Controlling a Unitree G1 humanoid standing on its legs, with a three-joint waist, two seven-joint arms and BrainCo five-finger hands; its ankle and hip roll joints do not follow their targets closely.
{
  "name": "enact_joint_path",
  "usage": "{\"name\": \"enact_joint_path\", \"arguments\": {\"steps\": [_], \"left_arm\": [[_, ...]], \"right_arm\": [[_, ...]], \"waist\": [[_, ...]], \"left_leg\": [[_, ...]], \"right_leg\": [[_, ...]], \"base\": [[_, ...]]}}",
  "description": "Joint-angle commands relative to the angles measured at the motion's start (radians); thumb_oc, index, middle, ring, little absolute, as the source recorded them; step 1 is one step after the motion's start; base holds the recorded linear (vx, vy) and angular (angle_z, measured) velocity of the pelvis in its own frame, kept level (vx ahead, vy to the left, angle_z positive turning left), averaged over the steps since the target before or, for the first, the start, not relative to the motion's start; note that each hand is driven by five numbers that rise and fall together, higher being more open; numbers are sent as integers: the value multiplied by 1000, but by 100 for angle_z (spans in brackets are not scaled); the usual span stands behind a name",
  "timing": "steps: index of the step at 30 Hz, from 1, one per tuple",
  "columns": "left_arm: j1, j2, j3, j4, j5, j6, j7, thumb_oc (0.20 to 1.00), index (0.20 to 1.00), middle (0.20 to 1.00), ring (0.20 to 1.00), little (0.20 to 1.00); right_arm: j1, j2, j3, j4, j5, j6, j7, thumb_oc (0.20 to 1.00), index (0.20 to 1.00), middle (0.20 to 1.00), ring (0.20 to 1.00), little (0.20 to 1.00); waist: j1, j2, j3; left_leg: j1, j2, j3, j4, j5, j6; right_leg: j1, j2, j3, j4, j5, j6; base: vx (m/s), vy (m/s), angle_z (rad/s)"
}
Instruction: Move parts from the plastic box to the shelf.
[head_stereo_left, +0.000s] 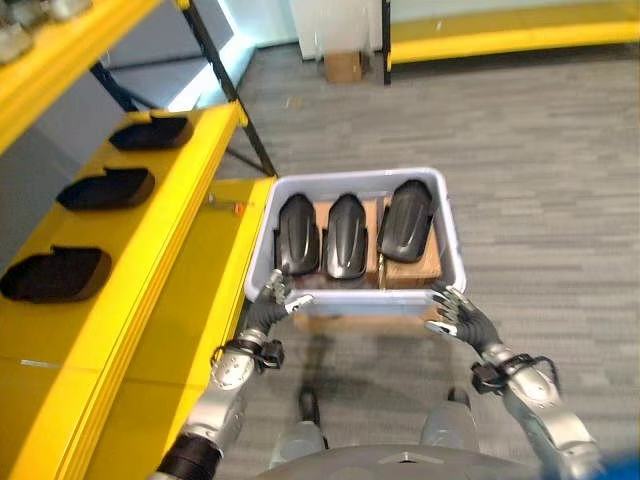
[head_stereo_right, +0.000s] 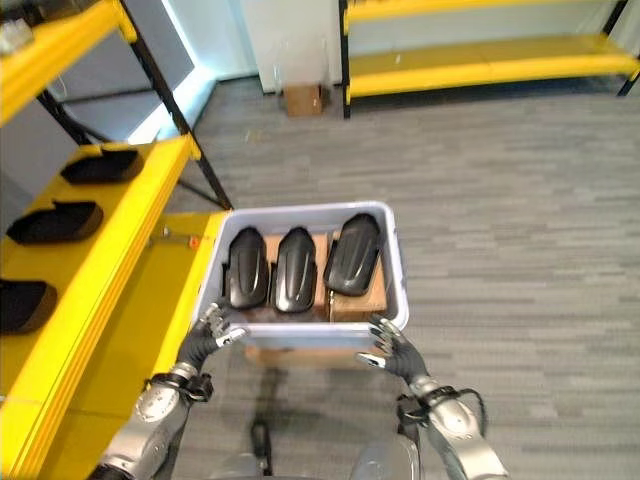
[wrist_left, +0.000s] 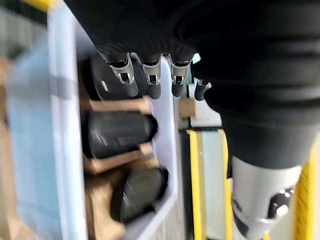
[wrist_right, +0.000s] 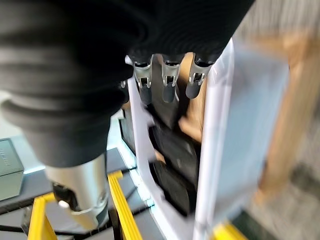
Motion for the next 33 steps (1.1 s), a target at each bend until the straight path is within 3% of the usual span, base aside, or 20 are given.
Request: {"name": "enact_joint_path", "arguments": {"steps": [1, 4, 11, 14, 16, 17, 19, 20, 21, 24, 26, 27, 33], "left_arm": [[-30, 88, 56, -57, 9, -43, -17, 1000, 1000, 1000, 1000, 1000], [-13, 86, 51, -56, 13, -37, -41, 1000, 1000, 1000, 1000, 1000], [13, 88, 74, -59, 9, -39, -47, 1000, 1000, 1000, 1000, 1000], [10, 87, 91, -61, 4, -45, -38, 1000, 1000, 1000, 1000, 1000], [5, 82, 95, -62, -7, -47, -40, 1000, 1000, 1000, 1000, 1000], [5, 87, 95, -76, -10, -49, -44, 1000, 1000, 1000, 1000, 1000], [3, 89, 87, -92, -11, -44, -47, 1000, 1000, 1000, 1000, 1000], [-6, 86, 76, -87, -12, -45, -42, 1000, 1000, 1000, 1000, 1000], [-10, 87, 74, -92, -14, -45, -42, 1000, 1000, 1000, 1000, 1000], [-25, 107, 58, -97, 5, -51, -56, 1000, 1000, 1000, 1000, 1000], [-31, 115, 52, -102, -3, -54, -60, 1000, 1000, 1000, 1000, 1000], [-55, 131, 43, -109, 0, -60, -57, 1000, 1000, 1000, 1000, 1000], [-125, 156, 21, -129, -3, -73, -28, 1000, 1000, 1000, 1000, 1000]], "right_arm": [[5, 89, 6, -79, 6, -56, 10, 1000, 1000, 1000, 1000, 1000], [26, 70, -10, -77, 24, -57, 15, 1000, 1000, 1000, 1000, 1000], [40, 56, -32, -79, 27, -63, 16, 1000, 1000, 1000, 1000, 1000], [28, 48, -39, -88, 23, -70, 18, 1000, 1000, 1000, 1000, 1000], [17, 30, -51, -106, 16, -79, 21, 1000, 1000, 1000, 1000, 1000], [7, 10, -70, -130, 11, -88, 21, 1000, 1000, 1000, 1000, 1000], [10, 21, -80, -124, 6, -107, -5, 1000, 1000, 1000, 1000, 1000], [5, 25, -78, -114, 7, -107, -19, 1000, 1000, 1000, 1000, 1000], [5, 31, -84, -113, 13, -105, -25, 1000, 1000, 1000, 1000, 1000], [-5, 36, -95, -127, 7, -106, -25, 1000, 1000, 1000, 1000, 1000], [-13, 42, -102, -134, 6, -108, -35, 1000, 1000, 1000, 1000, 1000], [-41, 54, -105, -130, -13, -109, -58, 1000, 1000, 1000, 1000, 1000], [-140, 68, -82, -160, -47, -125, -111, 1000, 1000, 1000, 1000, 1000]], "waist": [[-6, -105, -31], [-16, -97, -24], [-18, -88, -20], [-19, -84, -10], [-14, -92, 18], [-1, -116, 52], [-25, -111, 48], [-24, -110, 49], [-26, -105, 49], [-42, -85, 41], [-42, -88, 44], [-38, -94, 50], [-14, -114, 75]], "left_leg": [[123, -47, 38, 14, 104, -121], [126, -5, 38, 0, 155, -149], [134, 7, 47, -11, 166, -159], [130, 17, 49, 14, 168, -160], [63, 36, 6, 149, 212, -177], [-24, -9, -101, 282, 219, -194], [-31, 139, 8, 108, 285, -190], [-10, 168, 38, 62, 315, -194], [10, 178, 42, 44, 312, -198], [-1, 143, 68, 55, 235, -190], [-3, 128, 86, 71, 202, -183], [-9, 99, 113, 92, 167, -179], [-39, 73, 152, 104, 153, -178]], "right_leg": [[122, 18, -64, -270, 206, -21], [156, 61, -96, -293, 178, -45], [165, 76, -102, -303, 170, -53], [140, 85, -86, -242, 141, -66], [132, 102, -77, -207, 105, -95], [118, 93, -72, -177, 95, -109], [111, 64, -97, -164, 84, -79], [99, 53, -87, -150, 83, -68], [85, 45, -77, -138, 74, -62], [75, 15, -70, -143, 97, -35], [79, -3, -64, -153, 107, -27], [86, -41, -54, -179, 139, -10], [39, -81, -40, -222, 199, 9]], "base": [[136, -354, -38], [96, -226, 1], [26, -31, 3], [-22, -62, 0], [-122, -177, 7], [-139, -87, 24], [-3, 156, 12], [84, 231, 32], [82, 187, 62], [114, 173, 2], [89, 167, 3], [38, 135, 2], [-9, 110, -26]]}}
